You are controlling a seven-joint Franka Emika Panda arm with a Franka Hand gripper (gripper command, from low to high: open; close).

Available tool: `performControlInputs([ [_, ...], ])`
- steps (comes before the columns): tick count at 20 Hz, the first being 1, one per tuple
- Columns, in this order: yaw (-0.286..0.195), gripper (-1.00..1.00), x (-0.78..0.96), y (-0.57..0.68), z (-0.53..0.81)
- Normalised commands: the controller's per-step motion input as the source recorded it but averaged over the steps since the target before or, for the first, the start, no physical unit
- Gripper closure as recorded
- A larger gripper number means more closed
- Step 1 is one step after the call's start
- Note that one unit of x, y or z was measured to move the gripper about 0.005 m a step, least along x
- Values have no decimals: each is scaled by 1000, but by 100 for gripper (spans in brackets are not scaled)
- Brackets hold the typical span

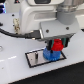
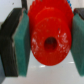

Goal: Insert the blue gear onto the right peg, followed by the red gear

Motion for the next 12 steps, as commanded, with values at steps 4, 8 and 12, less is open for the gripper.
performControlInputs([
  [4,0,100,118,-46,-65],
  [8,0,100,63,-4,-147],
  [12,0,100,153,12,-232],
])
